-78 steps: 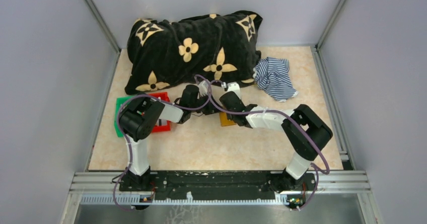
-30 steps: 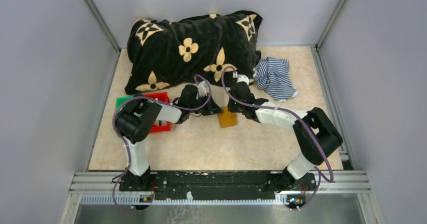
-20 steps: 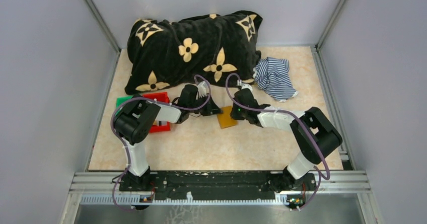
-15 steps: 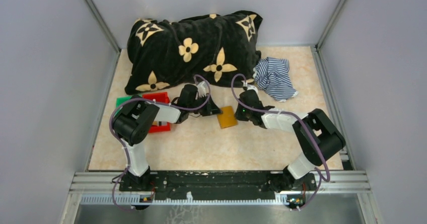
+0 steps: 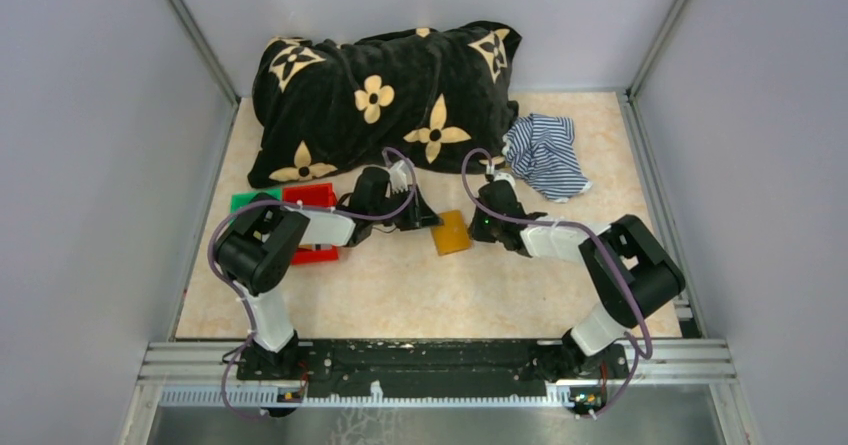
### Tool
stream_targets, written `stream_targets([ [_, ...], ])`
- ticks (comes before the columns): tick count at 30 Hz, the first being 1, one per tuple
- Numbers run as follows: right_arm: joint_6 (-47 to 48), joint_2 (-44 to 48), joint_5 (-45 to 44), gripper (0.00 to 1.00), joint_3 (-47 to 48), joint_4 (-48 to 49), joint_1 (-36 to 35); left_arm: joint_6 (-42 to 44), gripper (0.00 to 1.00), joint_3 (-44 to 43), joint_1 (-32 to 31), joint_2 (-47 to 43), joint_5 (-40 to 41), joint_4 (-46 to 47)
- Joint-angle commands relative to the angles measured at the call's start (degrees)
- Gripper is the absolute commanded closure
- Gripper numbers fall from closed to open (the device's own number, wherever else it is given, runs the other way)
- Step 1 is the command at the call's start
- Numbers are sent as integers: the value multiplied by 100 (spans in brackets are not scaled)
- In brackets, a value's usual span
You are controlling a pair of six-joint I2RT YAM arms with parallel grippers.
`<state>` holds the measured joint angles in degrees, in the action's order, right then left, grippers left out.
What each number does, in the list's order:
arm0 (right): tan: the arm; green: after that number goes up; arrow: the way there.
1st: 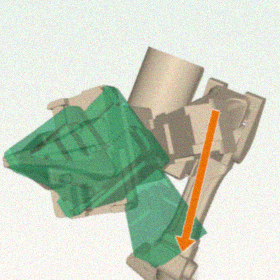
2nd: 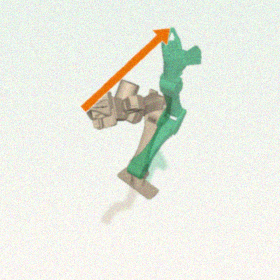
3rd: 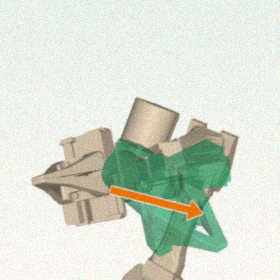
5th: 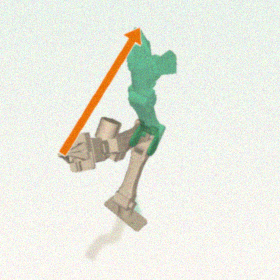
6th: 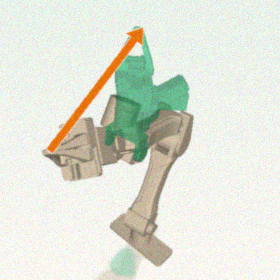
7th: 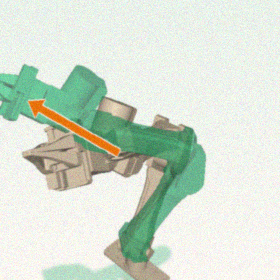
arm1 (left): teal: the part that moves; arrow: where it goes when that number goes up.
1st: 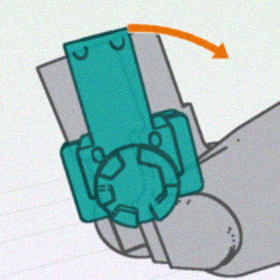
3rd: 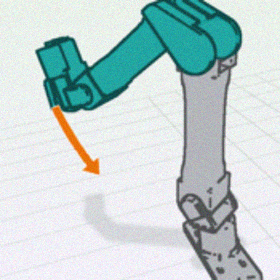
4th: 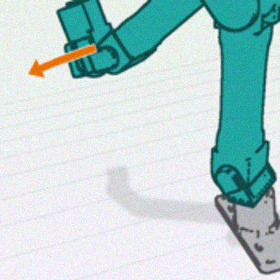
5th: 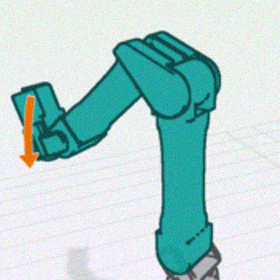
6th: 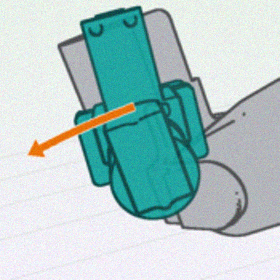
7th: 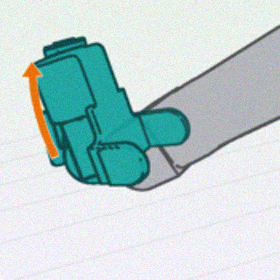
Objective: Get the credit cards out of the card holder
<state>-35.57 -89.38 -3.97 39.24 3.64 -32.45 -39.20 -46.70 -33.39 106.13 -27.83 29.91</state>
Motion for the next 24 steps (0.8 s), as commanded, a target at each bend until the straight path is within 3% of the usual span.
stream_targets([
  [1,32,-107,382,100,162,512,34,3,41,69,-21,-343,-119,-41],
  [2,31,-90,448,100,138,571,25,19,28,67,-19,-397,-122,-46],
  [4,38,-59,528,100,83,657,27,75,18,53,-29,-525,-63,-146],
  [11,32,-45,617,100,31,723,28,583,23,107,-20,-943,680,-1189],
  [20,214,105,731,100,245,616,-19,154,30,594,-19,-325,537,-588],
  [24,448,116,744,100,348,597,-146,72,26,669,-19,-477,338,-345],
])
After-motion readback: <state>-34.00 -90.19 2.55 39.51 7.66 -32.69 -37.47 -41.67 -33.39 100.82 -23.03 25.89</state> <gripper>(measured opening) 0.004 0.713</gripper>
